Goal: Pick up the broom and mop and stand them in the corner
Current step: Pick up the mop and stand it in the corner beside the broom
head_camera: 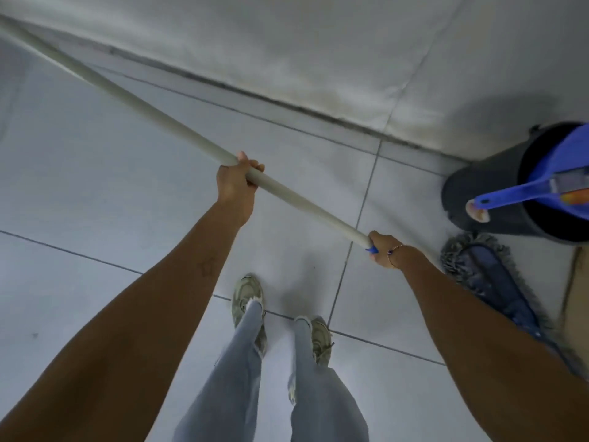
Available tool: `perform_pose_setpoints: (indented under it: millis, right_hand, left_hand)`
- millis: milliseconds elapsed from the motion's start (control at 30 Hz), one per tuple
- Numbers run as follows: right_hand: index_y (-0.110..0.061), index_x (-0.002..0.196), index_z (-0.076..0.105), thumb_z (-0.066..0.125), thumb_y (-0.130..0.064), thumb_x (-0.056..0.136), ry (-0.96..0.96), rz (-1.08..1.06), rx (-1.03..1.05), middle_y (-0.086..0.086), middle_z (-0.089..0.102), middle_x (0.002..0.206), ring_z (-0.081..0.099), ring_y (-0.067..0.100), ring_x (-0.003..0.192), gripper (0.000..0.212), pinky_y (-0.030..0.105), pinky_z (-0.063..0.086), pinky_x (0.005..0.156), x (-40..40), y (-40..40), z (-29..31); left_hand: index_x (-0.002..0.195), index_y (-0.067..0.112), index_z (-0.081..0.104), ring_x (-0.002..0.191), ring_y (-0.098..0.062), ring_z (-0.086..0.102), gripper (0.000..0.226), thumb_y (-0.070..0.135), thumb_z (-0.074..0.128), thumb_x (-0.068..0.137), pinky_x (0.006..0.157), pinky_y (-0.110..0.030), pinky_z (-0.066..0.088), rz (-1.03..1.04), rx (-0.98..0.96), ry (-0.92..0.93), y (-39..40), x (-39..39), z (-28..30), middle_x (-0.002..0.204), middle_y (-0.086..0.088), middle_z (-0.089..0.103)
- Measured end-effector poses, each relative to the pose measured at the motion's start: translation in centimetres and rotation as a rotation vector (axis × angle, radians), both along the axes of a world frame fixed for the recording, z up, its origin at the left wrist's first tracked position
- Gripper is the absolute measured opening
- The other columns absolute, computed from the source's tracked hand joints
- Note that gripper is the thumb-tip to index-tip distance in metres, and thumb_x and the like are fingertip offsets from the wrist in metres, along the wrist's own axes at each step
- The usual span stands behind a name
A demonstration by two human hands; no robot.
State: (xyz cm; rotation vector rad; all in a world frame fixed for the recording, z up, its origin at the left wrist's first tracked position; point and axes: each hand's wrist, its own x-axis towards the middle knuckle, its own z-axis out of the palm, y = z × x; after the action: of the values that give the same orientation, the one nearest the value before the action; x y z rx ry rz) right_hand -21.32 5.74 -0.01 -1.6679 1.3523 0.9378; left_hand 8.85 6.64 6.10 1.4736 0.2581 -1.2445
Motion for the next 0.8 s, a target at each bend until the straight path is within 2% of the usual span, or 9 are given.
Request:
perform_pose_setpoints:
  millis: [100,200,267,333,467,600,700,767,800]
  right_hand:
    - [0.001,0.121,0.041,0.05,-0.011,0.093,-0.081,-0.091,-0.103,0.024,0.056,0.118,0.048,0.024,0.086,0.032,0.035,0.043,0.079,-0.7,-0.3,7.8]
    - [0.002,0.119,0.042,0.051,-0.009,0.093,-0.174,-0.155,-0.183,0.025,0.058,0.116,0.057,0.033,0.094,0.03,0.037,0.043,0.078,-1.0,-0.2,14.8]
    - [0.001,0.117,0.043,0.053,-0.009,0.092,-0.226,-0.212,-0.217,0.025,0.058,0.115,0.059,0.036,0.101,0.028,0.038,0.045,0.081,-1.0,-0.4,19.3]
    - [0.0,0.115,0.044,0.054,-0.008,0.091,-0.285,-0.266,-0.306,0.024,0.059,0.113,0.059,0.034,0.098,0.027,0.035,0.043,0.077,-2.2,-0.9,25.8]
    - [-0.001,0.117,0.042,0.053,-0.01,0.091,-0.337,-0.379,-0.384,0.015,0.053,0.102,0.049,0.022,0.085,0.03,0.03,0.038,0.073,-3.6,-0.5,33.5]
    - [-0.006,0.097,0.035,0.049,0.001,0.091,-0.427,-0.572,-0.471,0.002,0.041,0.082,0.04,0.02,0.088,0.016,0.026,0.035,0.079,-6.6,0.8,40.6]
    - [0.0,0.109,0.046,0.043,0.0,0.096,-0.475,-0.779,-0.543,0.017,0.051,0.104,0.052,0.029,0.103,0.014,0.025,0.048,0.08,-8.8,1.4,44.0]
    - [-0.006,0.102,0.049,0.041,-0.005,0.098,-0.475,-0.906,-0.618,0.015,0.05,0.099,0.054,0.031,0.098,0.009,0.022,0.051,0.073,-10.1,2.1,45.8]
    - [-0.008,0.098,0.045,0.044,-0.003,0.096,-0.475,-0.909,-0.639,0.01,0.047,0.094,0.052,0.027,0.094,0.006,0.024,0.048,0.077,-10.7,2.3,46.5]
  left_hand:
    - [0.084,0.012,0.048,0.059,-0.015,0.05,0.014,0.013,0.047,0.098,0.072,-0.03,0.049,0.006,-0.156,-0.091,-2.3,-2.4,10.4,0.067,-0.002,0.049]
    - [0.084,0.016,0.048,0.054,-0.011,0.047,0.014,0.014,0.048,0.097,0.062,-0.025,0.046,-0.018,-0.259,-0.183,-4.4,-4.7,20.4,0.063,0.001,0.048]
    - [0.083,0.017,0.047,0.053,-0.01,0.046,0.013,0.016,0.049,0.097,0.06,-0.025,0.045,-0.068,-0.322,-0.244,-6.1,-6.1,26.5,0.063,0.002,0.048]
    - [0.083,0.017,0.048,0.055,-0.011,0.046,0.014,0.016,0.049,0.096,0.062,-0.026,0.044,-0.147,-0.431,-0.275,-7.1,-8.3,35.1,0.064,0.002,0.048]
    - [0.078,0.017,0.05,0.056,-0.014,0.044,0.016,0.011,0.05,0.093,0.061,-0.029,0.041,-0.306,-0.565,-0.346,-8.2,-12.5,45.1,0.064,0.0,0.047]
    - [0.075,0.017,0.05,0.055,-0.015,0.043,0.02,0.004,0.052,0.089,0.061,-0.03,0.039,-0.503,-0.73,-0.364,-7.9,-18.5,54.1,0.061,0.0,0.046]
    - [0.074,0.017,0.05,0.054,-0.014,0.042,0.019,0.007,0.053,0.091,0.061,-0.03,0.038,-0.636,-0.834,-0.346,-8.5,-23.0,58.2,0.059,0.001,0.045]
    - [0.074,0.016,0.049,0.054,-0.014,0.041,0.019,0.01,0.053,0.092,0.061,-0.03,0.038,-0.732,-0.899,-0.314,-8.8,-25.8,60.4,0.061,0.0,0.044]
    - [0.075,0.016,0.049,0.055,-0.014,0.041,0.019,0.011,0.053,0.093,0.061,-0.029,0.038,-0.782,-0.928,-0.293,-8.9,-27.2,61.4,0.062,0.0,0.044]
